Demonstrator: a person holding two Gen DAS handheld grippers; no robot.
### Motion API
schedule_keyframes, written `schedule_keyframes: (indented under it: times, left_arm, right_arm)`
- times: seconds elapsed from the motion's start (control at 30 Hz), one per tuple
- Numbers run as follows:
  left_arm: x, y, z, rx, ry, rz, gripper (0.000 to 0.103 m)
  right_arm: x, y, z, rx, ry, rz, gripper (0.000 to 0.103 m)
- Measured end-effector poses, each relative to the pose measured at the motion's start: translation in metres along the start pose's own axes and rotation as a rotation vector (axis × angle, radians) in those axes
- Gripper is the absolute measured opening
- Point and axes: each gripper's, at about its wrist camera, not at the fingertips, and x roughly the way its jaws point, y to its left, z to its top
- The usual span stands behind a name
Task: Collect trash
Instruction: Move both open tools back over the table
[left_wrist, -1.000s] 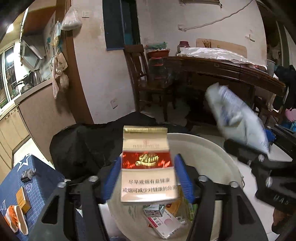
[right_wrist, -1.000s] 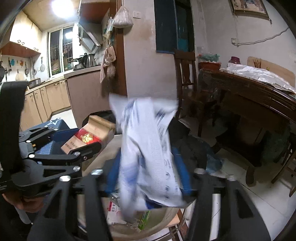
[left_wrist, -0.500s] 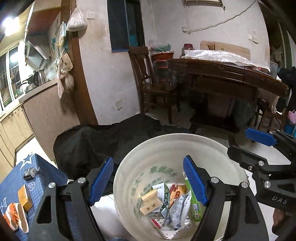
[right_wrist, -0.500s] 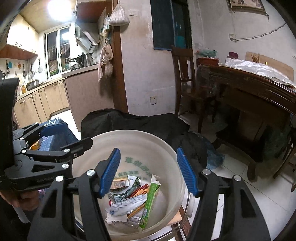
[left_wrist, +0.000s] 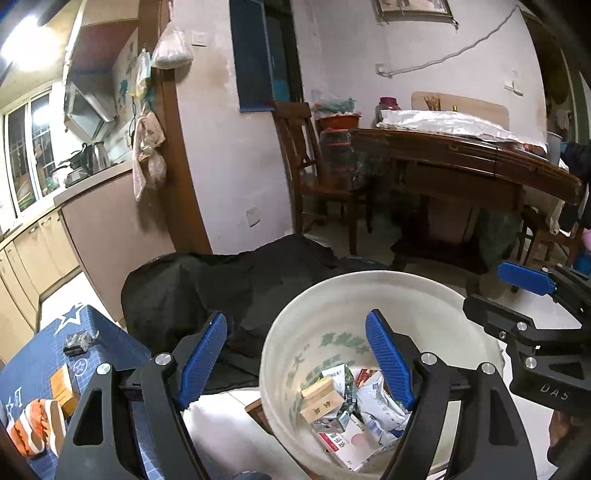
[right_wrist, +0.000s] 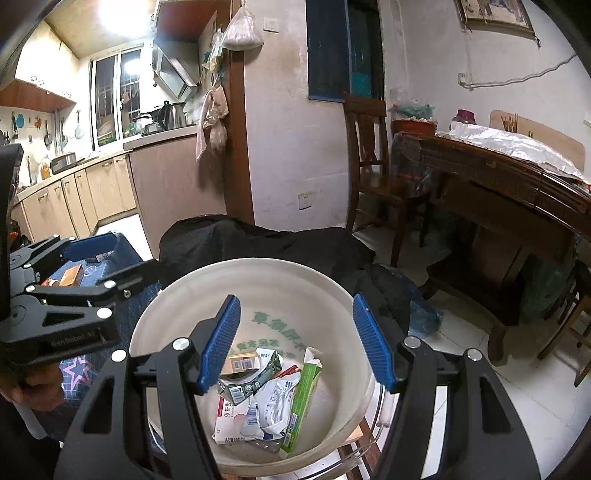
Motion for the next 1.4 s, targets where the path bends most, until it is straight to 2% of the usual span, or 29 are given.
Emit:
schedule_keyframes:
  times: [0.33,0.47,0.57,0.8,1.07,1.1,1.3,1.4]
  left_arm:
    - [-0.013,0.018,-0.001,-0.018,-0.022,0.016,0.078]
    - [-0.028,0.037,-0.013,-0.038,-0.016,0.039,0.078]
    - [-0.048,0.064,-0.031,-0.059,-0.017,0.086,0.078]
    - [-0.096,0.149,-0.090,-0.154,0.046,0.247,0.078]
    - [-0.159,0.261,-0.174,-0.368,0.137,0.466,0.078]
    - [-0.165,0.270,-0.178,-0.386,0.136,0.485,0.078]
    - [-0.218,0.374,-0.200,-0.499,0.122,0.733,0.078]
    - [-0.231,0.421,-0.212,-0.512,0.155,0.738,0.079]
  right_arm:
    - [0.000,0.008,0.004,-0.026,0.007,-0.020,0.061]
    - [0.000,0.029,0.003,-0.045,0.010,0.030,0.061]
    - [0.005,0.055,0.002,-0.080,0.013,0.091,0.061]
    - [0.028,0.140,-0.008,-0.180,0.066,0.275,0.061]
    - [0.037,0.248,-0.034,-0.307,0.145,0.488,0.061]
    - [0.036,0.259,-0.037,-0.318,0.152,0.510,0.061]
    - [0.033,0.313,-0.054,-0.376,0.206,0.618,0.061]
    - [0.035,0.337,-0.059,-0.419,0.225,0.644,0.061]
